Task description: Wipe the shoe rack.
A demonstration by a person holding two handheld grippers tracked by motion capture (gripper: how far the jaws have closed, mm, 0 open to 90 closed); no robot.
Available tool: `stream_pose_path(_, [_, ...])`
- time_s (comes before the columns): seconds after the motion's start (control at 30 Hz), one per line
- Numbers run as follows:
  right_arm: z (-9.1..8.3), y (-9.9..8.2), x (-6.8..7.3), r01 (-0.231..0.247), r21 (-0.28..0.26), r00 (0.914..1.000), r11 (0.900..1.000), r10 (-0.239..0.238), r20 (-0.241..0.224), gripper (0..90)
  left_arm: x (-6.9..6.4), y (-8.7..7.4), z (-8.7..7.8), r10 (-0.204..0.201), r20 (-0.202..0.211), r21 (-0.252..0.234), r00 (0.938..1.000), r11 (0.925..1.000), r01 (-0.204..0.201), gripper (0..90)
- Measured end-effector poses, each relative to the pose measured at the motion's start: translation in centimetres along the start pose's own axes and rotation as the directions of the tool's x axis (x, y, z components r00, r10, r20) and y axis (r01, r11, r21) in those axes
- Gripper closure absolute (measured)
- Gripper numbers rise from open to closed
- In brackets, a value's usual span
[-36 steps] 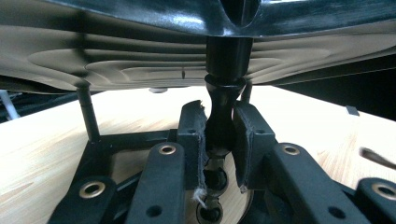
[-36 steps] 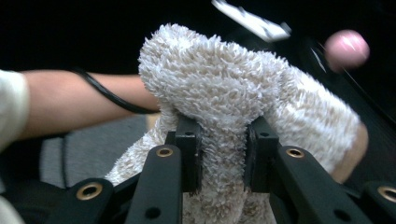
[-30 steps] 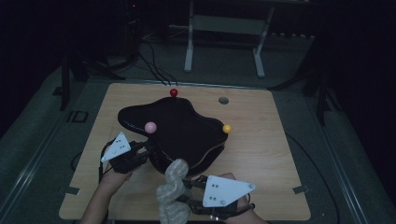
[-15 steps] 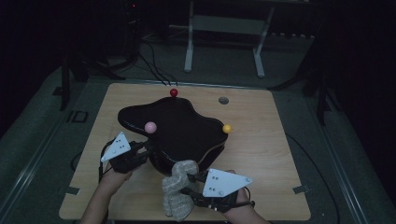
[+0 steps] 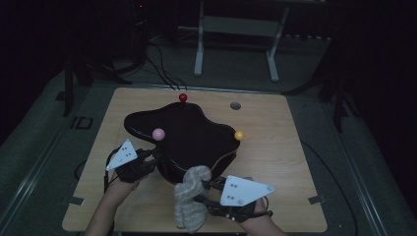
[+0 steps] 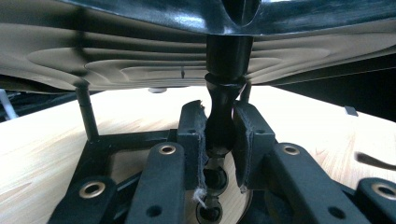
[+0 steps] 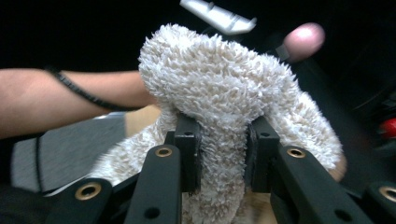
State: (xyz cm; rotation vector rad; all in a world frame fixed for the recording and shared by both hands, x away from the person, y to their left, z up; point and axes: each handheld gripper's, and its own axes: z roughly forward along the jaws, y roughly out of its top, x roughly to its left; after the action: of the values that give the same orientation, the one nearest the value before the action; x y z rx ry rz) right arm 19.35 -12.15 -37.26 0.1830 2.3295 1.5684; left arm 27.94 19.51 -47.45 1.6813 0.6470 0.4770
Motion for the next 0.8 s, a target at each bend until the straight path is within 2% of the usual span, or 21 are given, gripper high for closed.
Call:
stream_pose_path(0.07, [-0.4,-0.2,-0.7,-0.014,-0.002,0.9994,0.9999,0.014,0.032,71.2,0.0,0.0,0.0,-0.002,-0.002,-0.002,1.0,1.0,0.002,74.2])
stream_pose_path(0.17, [-0.2,-1.6,-1.6,-0.065,0.012,0.9974,0.9978,0.065,0.03,71.3,0.0,0.0,0.0,0.001,-0.003,0.002,1.0,1.0,-0.001,74.2])
stream_pose_path(0.27, [-0.1,-2.9,-1.6,-0.106,0.029,0.9942,0.9939,0.106,0.02,71.3,-0.1,-0.1,0.0,-0.004,-0.003,-0.003,1.0,1.0,0.004,74.2])
stream_pose_path(0.4, [-0.2,-3.7,-1.5,-0.101,0.074,0.9946,0.9921,0.099,0.032,71.2,-0.1,0.0,0.0,0.002,-0.005,0.003,1.0,1.0,-0.002,74.2])
stream_pose_path(0.53, [-1.4,-3.1,-2.3,-0.099,0.042,0.9904,0.9942,0.095,0.101,71.2,-0.1,0.0,0.0,0.003,-0.002,0.004,1.0,1.0,-0.003,74.2])
stream_pose_path(0.63, [-0.8,-4.1,-2.9,-0.139,0.06,0.9871,0.9884,0.134,0.088,71.3,-0.1,0.0,0.0,-0.003,-0.005,0.0,1.0,1.0,0.003,74.2])
stream_pose_path(0.73, [-0.5,-5.1,-2.9,-0.154,0.085,0.9857,0.9845,0.147,0.082,71.2,-0.1,0.1,0.0,0.003,-0.005,0.006,1.0,1.0,-0.003,74.2])
stream_pose_path(0.8, [-0.9,-4.9,-3.1,-0.149,0.09,0.985,0.9848,0.14,0.101,71.2,-0.1,0.0,0.1,-0.002,-0.004,0.001,1.0,1.0,0.002,74.2])
